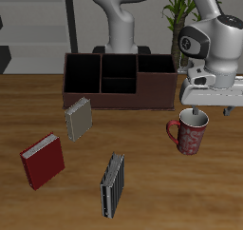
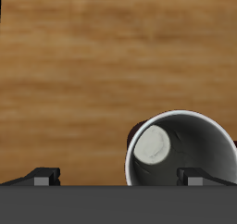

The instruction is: Place the red mug into the back desk caddy's right compartment

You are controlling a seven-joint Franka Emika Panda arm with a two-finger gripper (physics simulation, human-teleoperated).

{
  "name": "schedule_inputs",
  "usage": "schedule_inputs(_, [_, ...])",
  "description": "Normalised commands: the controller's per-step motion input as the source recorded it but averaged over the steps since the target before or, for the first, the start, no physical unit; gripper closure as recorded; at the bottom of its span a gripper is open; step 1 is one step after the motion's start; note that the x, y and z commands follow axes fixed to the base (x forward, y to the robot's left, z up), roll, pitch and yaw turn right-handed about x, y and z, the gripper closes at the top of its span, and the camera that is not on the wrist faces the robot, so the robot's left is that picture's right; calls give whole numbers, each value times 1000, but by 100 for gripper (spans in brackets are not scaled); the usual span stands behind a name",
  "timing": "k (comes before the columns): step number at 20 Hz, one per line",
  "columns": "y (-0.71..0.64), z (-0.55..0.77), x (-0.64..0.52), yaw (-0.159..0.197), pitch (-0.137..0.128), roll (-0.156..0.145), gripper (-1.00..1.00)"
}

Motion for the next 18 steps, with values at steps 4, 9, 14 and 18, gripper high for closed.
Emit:
schedule_inputs(4, [-55,-290,41,-26,40,-12,-100])
schedule_inputs(9, [-47,-285,32,-15,36,-11,-100])
schedule_inputs(14, [-29,-256,10,-18,43,-1,-100])
schedule_inputs(18, [-40,-268,55,-13,44,-8,-100])
